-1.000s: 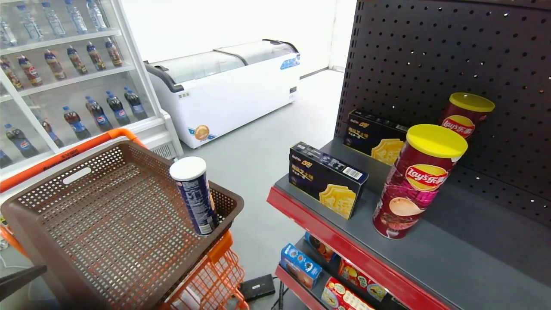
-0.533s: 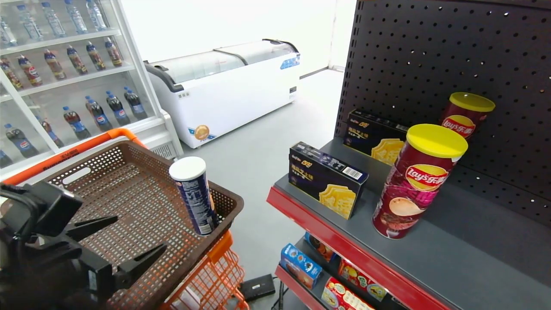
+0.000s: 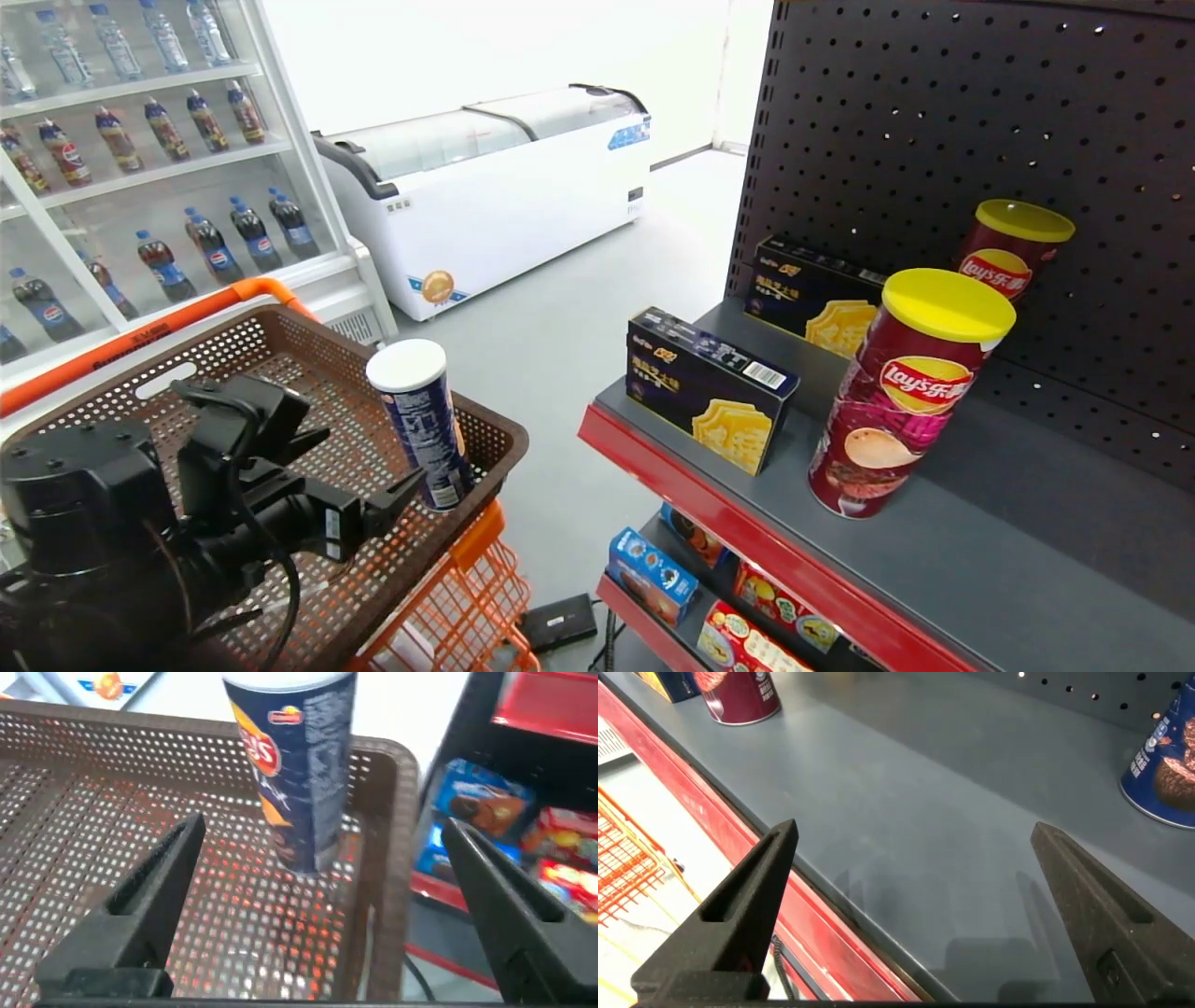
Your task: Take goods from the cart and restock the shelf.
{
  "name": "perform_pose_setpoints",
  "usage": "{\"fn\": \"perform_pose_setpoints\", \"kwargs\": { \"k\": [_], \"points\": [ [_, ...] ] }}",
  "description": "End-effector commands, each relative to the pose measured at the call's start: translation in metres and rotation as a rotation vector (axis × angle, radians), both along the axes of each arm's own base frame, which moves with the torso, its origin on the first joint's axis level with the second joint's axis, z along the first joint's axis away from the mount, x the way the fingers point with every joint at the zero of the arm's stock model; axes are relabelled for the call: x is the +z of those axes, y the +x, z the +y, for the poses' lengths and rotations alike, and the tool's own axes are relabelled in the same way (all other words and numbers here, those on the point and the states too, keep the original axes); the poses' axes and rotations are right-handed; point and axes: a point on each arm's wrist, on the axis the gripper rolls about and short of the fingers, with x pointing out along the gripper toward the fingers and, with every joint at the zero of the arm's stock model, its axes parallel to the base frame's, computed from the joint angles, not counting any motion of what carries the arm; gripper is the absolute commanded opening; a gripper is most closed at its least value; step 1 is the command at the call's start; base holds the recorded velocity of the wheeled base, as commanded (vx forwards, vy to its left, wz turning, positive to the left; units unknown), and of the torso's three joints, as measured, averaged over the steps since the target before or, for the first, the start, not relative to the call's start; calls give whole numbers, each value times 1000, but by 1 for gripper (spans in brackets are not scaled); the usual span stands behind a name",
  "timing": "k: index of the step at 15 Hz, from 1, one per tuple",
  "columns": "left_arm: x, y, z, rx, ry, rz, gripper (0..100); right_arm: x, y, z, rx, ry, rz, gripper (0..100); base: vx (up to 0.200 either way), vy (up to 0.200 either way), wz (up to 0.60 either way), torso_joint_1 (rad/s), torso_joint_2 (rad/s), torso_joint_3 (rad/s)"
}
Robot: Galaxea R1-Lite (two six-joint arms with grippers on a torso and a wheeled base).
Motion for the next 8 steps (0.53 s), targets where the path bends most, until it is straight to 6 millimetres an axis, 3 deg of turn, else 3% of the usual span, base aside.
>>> {"fn": "perform_pose_setpoints", "kwargs": {
  "k": [1,5,8],
  "points": [
    [-31,24,-5,21,21,73,100,0,0,0,1,0,0,100,0,0,0,0,0,0],
    [-50,46,-9,24,14,44,100,0,0,0,1,0,0,100,0,0,0,0,0,0],
    [-51,66,-12,27,1,-10,100,0,0,0,1,0,0,100,0,0,0,0,0,0]
  ]
}}
